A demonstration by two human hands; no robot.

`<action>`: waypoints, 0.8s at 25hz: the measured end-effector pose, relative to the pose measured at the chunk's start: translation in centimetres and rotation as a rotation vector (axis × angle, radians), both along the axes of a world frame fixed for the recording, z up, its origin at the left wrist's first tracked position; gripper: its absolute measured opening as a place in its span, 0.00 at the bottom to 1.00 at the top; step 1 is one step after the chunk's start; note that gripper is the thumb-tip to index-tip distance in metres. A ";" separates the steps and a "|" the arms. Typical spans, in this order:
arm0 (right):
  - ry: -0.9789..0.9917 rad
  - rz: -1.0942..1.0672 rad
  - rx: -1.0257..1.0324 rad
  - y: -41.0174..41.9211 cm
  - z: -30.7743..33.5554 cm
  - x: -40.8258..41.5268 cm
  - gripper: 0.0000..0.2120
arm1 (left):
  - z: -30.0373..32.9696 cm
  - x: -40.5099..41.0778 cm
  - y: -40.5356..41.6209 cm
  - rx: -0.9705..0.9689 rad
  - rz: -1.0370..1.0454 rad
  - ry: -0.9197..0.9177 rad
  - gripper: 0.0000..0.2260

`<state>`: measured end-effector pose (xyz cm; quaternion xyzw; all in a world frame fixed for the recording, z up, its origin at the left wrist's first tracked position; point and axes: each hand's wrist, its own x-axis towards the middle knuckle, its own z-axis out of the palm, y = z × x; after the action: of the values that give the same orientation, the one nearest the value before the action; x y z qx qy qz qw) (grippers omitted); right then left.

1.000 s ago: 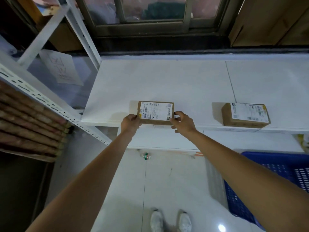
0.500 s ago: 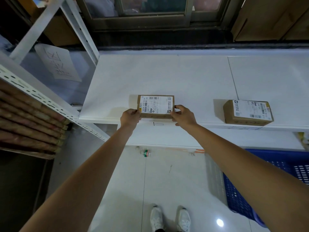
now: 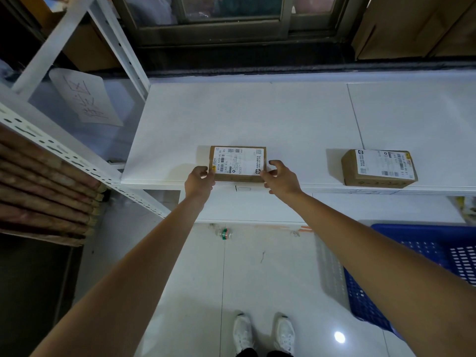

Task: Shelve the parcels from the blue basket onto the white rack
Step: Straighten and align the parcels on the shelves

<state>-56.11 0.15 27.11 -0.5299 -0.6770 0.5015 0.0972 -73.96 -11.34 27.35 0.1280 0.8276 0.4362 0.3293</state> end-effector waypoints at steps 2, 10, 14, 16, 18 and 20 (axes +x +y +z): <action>0.009 -0.037 0.034 0.1 0.7 0.7 0.25 | 1.0 0.4 -0.1 -0.012 -0.024 0.197 0.17; -0.087 -0.152 0.453 5.1 6.8 12.8 0.14 | 6.9 10.0 5.4 0.164 -0.316 0.530 0.10; -0.212 -0.231 0.496 10.7 7.8 21.4 0.15 | 7.1 17.0 9.9 0.118 -0.461 0.414 0.09; -0.234 -0.249 0.462 13.0 7.6 24.8 0.18 | 6.5 20.2 11.7 0.115 -0.474 0.406 0.09; -0.245 -0.218 0.395 14.8 7.2 27.8 0.20 | 5.6 23.4 13.5 0.064 -0.475 0.388 0.10; -0.217 -0.167 0.318 16.0 6.7 30.1 0.23 | 4.8 25.8 14.7 -0.001 -0.457 0.356 0.13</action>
<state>-26.00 16.18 33.77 -0.6130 -0.7078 0.3186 0.1474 -48.13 3.35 32.15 0.3856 0.8223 0.3209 0.2687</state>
